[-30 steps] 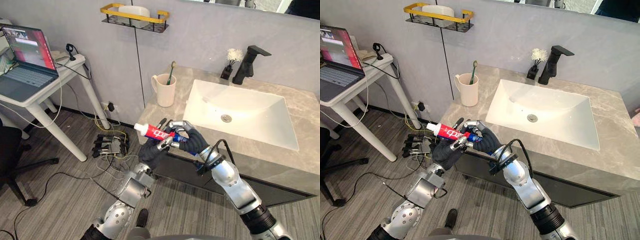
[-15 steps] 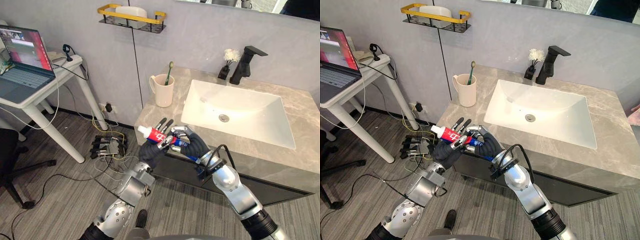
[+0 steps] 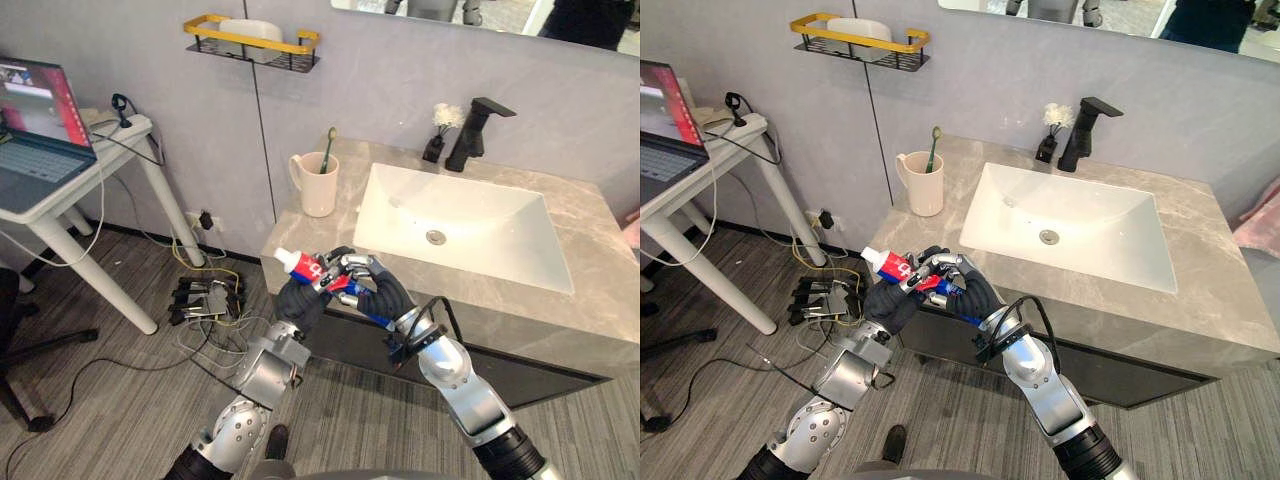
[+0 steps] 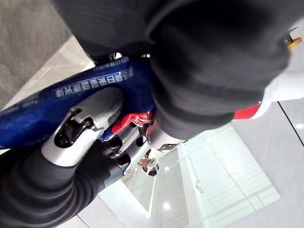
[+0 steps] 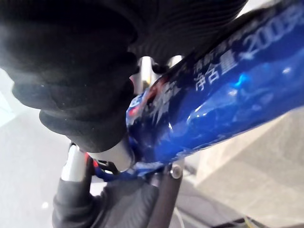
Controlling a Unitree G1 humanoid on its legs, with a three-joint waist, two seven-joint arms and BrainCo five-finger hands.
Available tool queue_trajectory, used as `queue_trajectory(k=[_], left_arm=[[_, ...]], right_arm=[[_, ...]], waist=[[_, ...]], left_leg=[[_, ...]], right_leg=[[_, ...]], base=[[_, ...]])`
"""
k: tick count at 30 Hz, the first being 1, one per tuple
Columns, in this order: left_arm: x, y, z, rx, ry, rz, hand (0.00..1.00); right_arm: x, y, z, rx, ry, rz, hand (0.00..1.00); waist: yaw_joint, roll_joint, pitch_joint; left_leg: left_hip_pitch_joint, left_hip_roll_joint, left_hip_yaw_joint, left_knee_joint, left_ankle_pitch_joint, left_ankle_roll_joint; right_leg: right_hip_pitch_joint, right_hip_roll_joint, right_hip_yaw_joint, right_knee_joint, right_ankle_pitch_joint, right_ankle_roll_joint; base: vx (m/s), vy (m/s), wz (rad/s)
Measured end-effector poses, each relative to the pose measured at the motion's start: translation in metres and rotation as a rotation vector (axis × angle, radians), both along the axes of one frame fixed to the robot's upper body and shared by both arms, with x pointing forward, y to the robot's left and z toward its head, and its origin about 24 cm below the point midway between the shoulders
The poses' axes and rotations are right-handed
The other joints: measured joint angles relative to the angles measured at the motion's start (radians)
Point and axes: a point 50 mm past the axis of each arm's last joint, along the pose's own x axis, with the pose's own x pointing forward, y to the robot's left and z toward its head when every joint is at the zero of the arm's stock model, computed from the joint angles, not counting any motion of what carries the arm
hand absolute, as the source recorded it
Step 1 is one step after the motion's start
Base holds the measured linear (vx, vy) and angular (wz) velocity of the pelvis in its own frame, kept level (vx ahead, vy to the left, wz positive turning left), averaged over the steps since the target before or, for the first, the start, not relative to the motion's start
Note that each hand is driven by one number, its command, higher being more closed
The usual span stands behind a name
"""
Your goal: Organize washtable
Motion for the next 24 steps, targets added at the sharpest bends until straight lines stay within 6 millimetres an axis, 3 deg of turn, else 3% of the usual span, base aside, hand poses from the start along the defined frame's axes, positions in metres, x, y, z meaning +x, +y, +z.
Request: queue_trajectory(k=[9, 17, 24], left_arm=[[0.003, 0.002, 0.003, 0.046, -0.038, 0.007, 1.00], [0.019, -0.003, 0.030, 0.078, -0.173, -0.002, 1.00], [0.033, -0.003, 0.046, 0.084, -0.269, 0.013, 1.00]], right_arm=[[0.002, -0.005, 0.000, 0.050, 0.036, 0.028, 0.00], [0.012, -0.011, 0.024, 0.120, -0.052, -0.009, 0.00], [0.016, -0.027, 0.043, 0.153, -0.132, -0.079, 0.00]], waist=[[0.001, -0.006, -0.004], [-0.001, -0.008, -0.006], [-0.025, -0.008, -0.006]], left_leg=[[0.005, 0.000, 0.010, 0.000, 0.000, 0.000], [0.018, 0.000, 0.029, 0.000, 0.000, 0.000], [0.022, 0.000, 0.032, 0.000, 0.000, 0.001]], right_leg=[[0.002, -0.001, 0.006, -0.004, 0.008, 0.000], [0.003, -0.004, 0.027, -0.005, 0.015, -0.003], [0.003, -0.004, 0.035, -0.007, 0.021, 0.006]], base=[[0.00, -0.002, -0.01], [-0.01, -0.005, -0.07], [0.00, -0.004, -0.02]])
